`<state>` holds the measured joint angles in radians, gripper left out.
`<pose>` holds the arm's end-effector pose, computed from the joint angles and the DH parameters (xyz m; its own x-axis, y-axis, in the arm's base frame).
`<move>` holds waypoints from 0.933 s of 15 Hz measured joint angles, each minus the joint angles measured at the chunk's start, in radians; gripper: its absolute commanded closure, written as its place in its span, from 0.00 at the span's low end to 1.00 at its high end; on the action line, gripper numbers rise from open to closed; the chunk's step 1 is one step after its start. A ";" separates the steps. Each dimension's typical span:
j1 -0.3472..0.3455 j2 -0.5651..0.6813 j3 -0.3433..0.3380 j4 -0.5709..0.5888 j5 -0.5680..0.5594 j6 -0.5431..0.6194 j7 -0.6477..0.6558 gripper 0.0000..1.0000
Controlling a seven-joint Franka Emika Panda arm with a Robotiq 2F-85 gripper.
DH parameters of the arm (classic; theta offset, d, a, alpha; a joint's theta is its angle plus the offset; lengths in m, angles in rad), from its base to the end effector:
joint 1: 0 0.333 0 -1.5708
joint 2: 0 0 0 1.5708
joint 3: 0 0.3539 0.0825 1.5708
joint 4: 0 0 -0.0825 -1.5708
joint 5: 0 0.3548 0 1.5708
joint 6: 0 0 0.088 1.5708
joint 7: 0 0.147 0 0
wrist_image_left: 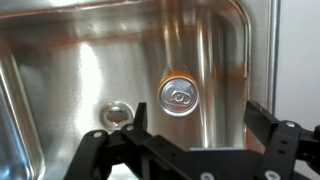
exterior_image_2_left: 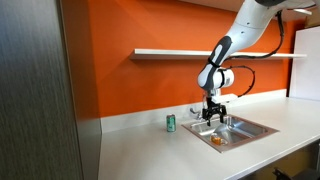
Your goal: Pick up the orange canned drink and put it in the sink
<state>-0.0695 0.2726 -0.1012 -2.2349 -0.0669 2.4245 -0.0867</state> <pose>0.5191 -0.0915 0.2617 0.9955 -0.0317 -0.0894 -0.0264 -0.9979 0.0593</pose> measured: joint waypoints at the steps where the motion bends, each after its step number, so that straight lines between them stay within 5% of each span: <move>1: 0.002 -0.014 0.001 -0.014 0.000 0.000 0.000 0.00; 14: 0.040 -0.197 0.016 -0.234 -0.007 0.000 0.004 0.00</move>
<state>-0.0292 0.0756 -0.0851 -2.4692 -0.0743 2.4245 -0.0825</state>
